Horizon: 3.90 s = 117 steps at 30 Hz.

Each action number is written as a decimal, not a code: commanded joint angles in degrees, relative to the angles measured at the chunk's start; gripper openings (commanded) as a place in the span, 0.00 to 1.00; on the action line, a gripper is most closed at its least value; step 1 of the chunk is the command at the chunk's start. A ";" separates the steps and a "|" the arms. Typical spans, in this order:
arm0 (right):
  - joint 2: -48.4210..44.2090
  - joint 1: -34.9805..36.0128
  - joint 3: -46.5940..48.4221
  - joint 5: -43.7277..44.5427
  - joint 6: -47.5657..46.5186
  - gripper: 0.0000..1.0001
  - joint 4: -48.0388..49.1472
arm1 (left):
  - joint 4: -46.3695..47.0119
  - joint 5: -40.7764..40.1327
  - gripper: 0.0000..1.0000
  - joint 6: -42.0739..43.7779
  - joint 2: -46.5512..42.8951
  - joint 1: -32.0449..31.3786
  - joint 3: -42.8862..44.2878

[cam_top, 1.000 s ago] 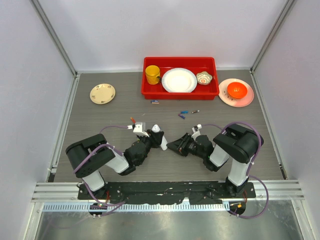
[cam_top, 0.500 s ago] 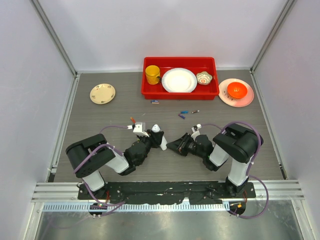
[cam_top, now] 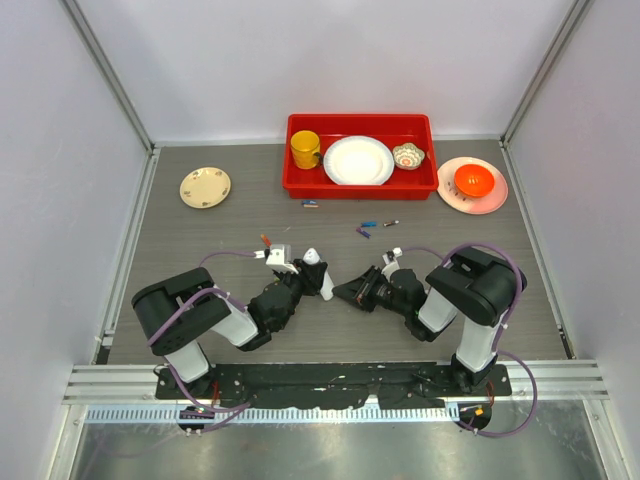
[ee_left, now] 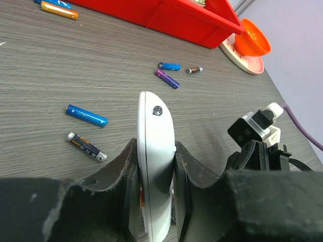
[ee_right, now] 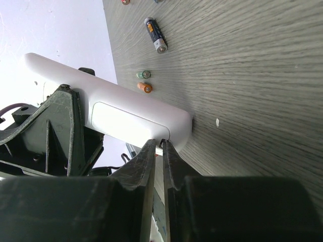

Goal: Load the batteries into the remote control
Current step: Remove the battery cover from the remote control, then pick up the battery from the center of the board.

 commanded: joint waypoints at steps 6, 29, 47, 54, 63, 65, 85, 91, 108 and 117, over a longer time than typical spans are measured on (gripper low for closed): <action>-2.78 -0.26 0.49 0.16 -0.63 0.14 16.14 | 14.25 0.94 0.00 0.49 0.26 -1.15 -0.23; -9.11 -0.70 -0.56 0.16 -2.74 0.13 10.95 | 14.25 -1.87 0.00 2.33 0.26 -1.15 -1.19; -11.30 -1.93 -2.85 0.33 -6.25 0.13 5.77 | 14.25 -2.14 0.00 1.63 -0.54 -1.15 -1.37; -13.06 -2.10 -2.41 0.42 -9.24 0.13 -0.90 | 14.25 -2.40 0.00 1.45 -0.54 -1.15 -1.28; -18.07 -2.63 -3.11 2.26 -13.81 0.13 -11.09 | 14.25 -3.10 0.00 1.63 -0.54 -1.06 -1.72; -19.29 -2.81 -3.11 2.53 -15.04 0.13 -12.86 | 14.25 -3.54 0.00 1.72 -0.36 -1.06 -1.72; -31.24 -3.69 -1.46 4.90 -23.20 0.35 -29.63 | 14.16 -8.02 0.00 6.10 -3.78 -0.36 -4.27; -46.71 -3.69 8.11 8.85 -34.00 0.52 -51.08 | 12.76 -6.35 0.00 7.35 -10.54 -0.36 -4.01; -41.90 6.13 34.14 47.77 -51.00 0.55 -98.73 | -55.63 63.76 0.00 -19.63 -44.30 26.35 8.30; -39.26 8.18 29.05 23.04 -55.74 0.58 -83.97 | -48.95 61.06 0.00 -28.60 -61.43 34.95 -3.83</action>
